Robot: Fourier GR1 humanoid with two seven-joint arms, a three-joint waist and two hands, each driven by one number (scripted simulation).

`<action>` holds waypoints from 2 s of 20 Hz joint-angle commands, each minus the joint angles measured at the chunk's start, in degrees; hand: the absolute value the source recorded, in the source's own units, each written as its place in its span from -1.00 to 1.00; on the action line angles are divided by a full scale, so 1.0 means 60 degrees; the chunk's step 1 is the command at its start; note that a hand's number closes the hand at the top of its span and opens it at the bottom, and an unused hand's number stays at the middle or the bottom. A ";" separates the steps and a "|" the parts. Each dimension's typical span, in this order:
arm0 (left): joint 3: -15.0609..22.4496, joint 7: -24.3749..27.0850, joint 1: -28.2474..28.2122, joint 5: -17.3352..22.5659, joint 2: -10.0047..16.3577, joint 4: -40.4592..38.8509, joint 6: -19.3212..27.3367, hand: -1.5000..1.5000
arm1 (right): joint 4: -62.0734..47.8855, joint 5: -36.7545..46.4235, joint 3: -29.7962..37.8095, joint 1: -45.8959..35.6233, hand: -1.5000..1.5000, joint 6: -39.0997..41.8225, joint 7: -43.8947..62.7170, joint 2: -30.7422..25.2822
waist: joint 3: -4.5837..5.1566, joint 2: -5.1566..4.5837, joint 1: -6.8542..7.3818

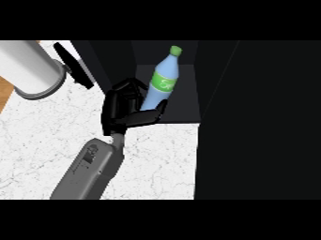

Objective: Pick up the bottled water, place it into the cabinet and close the cabinet

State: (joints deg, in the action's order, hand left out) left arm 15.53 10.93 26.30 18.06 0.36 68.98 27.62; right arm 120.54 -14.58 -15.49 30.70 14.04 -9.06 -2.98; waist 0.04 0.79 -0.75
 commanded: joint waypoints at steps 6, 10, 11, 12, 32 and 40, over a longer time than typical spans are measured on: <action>-0.0350 -0.1078 0.2973 -0.0733 0.0365 -0.1790 0.0674 1.00 | -0.0141 -0.0228 0.0166 -0.0146 -1.00 0.0244 -0.0095 -0.0173 | -0.0014 -0.0243 -0.0429; 0.0063 -0.1220 0.2931 -0.1191 0.0279 -0.2166 0.1360 1.00 | -0.0346 -0.0022 -0.0118 -0.0100 -1.00 0.0278 -0.0322 -0.0038 | -0.0017 -0.0276 -0.0599; 0.0138 -0.1197 0.2960 -0.1375 0.0239 -0.2276 0.1657 1.00 | -0.0476 -0.0003 -0.0128 -0.0104 -1.00 0.0331 -0.0307 -0.0090 | -0.0018 -0.0290 -0.0620; -0.0127 -0.1082 0.2804 -0.1174 0.0731 -0.2311 0.1253 1.00 | -0.0199 0.0139 -0.0258 -0.0154 -1.00 0.0245 -0.0109 -0.0111 | -0.0001 -0.0331 -0.0665; 0.0606 -0.1256 0.3562 -0.2557 0.1404 -0.4535 0.2870 -1.00 | -0.0637 0.0056 -0.0285 -0.0236 -1.00 0.0457 -0.0371 -0.0144 | -0.0002 -0.0382 -0.0742; -0.0425 0.0171 0.4787 -0.2166 0.1133 -0.7355 0.2067 -1.00 | -0.0753 0.0016 -0.0113 -0.0543 -1.00 0.0234 -0.0340 0.0011 | 0.0011 -0.0414 -0.0619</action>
State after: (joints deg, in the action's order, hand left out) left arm 16.68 8.47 51.58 4.09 5.07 32.99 42.97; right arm 116.63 -14.56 -16.36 28.13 15.91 -10.98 -3.35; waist -0.03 -1.42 -5.08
